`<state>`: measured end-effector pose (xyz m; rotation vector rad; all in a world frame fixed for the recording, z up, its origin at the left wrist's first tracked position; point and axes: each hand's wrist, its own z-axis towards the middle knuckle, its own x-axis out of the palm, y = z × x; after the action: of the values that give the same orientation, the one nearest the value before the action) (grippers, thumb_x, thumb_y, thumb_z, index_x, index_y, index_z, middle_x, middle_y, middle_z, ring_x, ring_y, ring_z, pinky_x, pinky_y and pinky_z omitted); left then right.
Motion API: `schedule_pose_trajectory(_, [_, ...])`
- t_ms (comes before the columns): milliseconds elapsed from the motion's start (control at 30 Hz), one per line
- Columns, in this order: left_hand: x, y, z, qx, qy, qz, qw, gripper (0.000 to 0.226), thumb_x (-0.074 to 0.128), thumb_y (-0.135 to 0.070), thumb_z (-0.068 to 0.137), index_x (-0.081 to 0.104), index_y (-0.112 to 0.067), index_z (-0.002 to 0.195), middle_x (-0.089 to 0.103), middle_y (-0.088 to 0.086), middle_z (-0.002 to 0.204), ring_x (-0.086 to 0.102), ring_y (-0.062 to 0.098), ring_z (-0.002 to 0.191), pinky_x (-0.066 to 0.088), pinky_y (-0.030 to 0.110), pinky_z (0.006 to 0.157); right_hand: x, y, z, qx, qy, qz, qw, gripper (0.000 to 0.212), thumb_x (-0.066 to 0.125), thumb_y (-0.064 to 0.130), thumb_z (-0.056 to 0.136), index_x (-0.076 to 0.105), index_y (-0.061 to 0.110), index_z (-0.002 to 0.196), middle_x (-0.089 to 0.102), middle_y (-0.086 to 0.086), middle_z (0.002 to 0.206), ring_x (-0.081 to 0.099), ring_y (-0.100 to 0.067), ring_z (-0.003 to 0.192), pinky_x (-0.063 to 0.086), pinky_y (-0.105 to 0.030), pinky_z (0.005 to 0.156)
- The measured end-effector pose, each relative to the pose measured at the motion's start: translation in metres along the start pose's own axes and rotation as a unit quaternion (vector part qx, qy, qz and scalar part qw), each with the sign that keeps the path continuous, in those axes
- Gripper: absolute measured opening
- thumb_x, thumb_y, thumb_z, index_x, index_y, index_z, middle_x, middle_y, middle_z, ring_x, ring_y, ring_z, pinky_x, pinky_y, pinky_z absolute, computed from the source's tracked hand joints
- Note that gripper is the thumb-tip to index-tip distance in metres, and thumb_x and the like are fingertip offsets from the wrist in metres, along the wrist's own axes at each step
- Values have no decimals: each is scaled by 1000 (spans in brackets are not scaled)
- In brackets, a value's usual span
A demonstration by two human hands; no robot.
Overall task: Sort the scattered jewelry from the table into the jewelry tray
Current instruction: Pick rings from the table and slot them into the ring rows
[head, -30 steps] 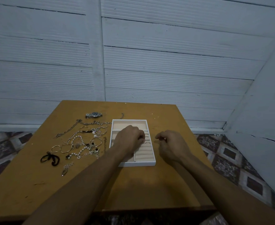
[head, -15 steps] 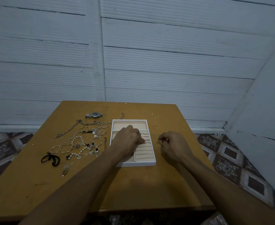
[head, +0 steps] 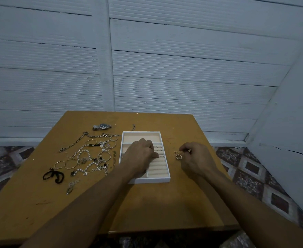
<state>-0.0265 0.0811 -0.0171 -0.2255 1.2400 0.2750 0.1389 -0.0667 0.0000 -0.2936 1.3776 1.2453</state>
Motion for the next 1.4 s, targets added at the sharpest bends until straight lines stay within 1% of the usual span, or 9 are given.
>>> schedule_pose_trajectory(133, [-1, 0, 9, -20, 11, -32, 999, 44, 68, -11, 79, 67, -30, 119, 62, -2, 104, 52, 24, 97, 44, 35, 75, -14, -14, 9, 52, -8, 25, 998, 21, 55, 12, 92, 72, 16, 104, 66, -3, 117, 62, -18, 96, 46, -24, 78])
schedule_pose_trajectory(233, [-11, -13, 21, -24, -4, -59, 998, 30, 57, -22, 91, 68, -25, 120, 64, 1, 112, 51, 23, 104, 43, 35, 84, -20, -28, 12, 98, 15, 26, 995, 18, 60, 19, 91, 70, 18, 106, 66, -4, 118, 58, -14, 94, 44, -25, 77])
schedule_pose_trajectory(333, [-14, -31, 33, -27, -11, -61, 998, 31, 54, -32, 92, 68, -26, 119, 65, 0, 114, 50, 22, 109, 40, 33, 87, -23, -37, 12, 103, 23, 8, 994, 19, 60, 17, 90, 69, 19, 107, 68, -2, 112, 56, -11, 93, 42, -22, 73])
schedule_pose_trajectory(567, [6, -64, 57, -74, 107, 23, 991, 46, 48, -50, 91, 62, -23, 125, 54, 5, 131, 34, 25, 127, 31, 43, 99, -18, -42, 9, 85, 51, -8, 995, 19, 64, 27, 89, 69, 19, 106, 68, 3, 101, 59, -12, 90, 49, -27, 77])
schedule_pose_trajectory(667, [13, -63, 59, -85, 121, 28, 989, 49, 49, -53, 90, 61, -22, 126, 49, 6, 135, 28, 27, 132, 29, 46, 101, -16, -42, 8, 89, 58, -13, 994, 20, 66, 30, 89, 69, 20, 106, 66, 5, 99, 59, -13, 92, 50, -30, 79])
schedule_pose_trajectory(867, [18, -64, 62, -78, 106, 20, 991, 45, 49, -51, 91, 62, -23, 123, 50, 6, 133, 29, 27, 130, 28, 45, 101, -14, -44, 7, 90, 58, -10, 994, 21, 66, 32, 88, 69, 21, 106, 66, 5, 98, 58, -12, 88, 42, -25, 74])
schedule_pose_trajectory(1167, [21, -72, 64, -59, 56, 9, 997, 39, 45, -42, 94, 59, -16, 120, 55, 5, 126, 36, 24, 124, 29, 43, 98, -11, -44, 5, 83, 53, 0, 995, 15, 64, 30, 90, 71, 21, 101, 69, 4, 95, 61, -12, 85, 53, -35, 82])
schedule_pose_trajectory(1300, [13, -72, 64, -77, 26, -52, 995, 30, 44, -40, 95, 59, -19, 110, 64, 3, 111, 48, 23, 113, 28, 42, 94, -8, -43, 2, 85, 55, -2, 995, 16, 63, 30, 91, 70, 21, 102, 67, 6, 87, 62, -12, 79, 52, -32, 75])
schedule_pose_trajectory(1400, [3, -67, 60, -111, 4, -150, 982, 23, 56, -35, 89, 64, -21, 106, 68, -1, 103, 56, 20, 103, 34, 38, 92, -5, -41, 1, 87, 55, -13, 995, 15, 62, 30, 92, 69, 21, 101, 65, 5, 85, 61, -12, 76, 48, -28, 68])
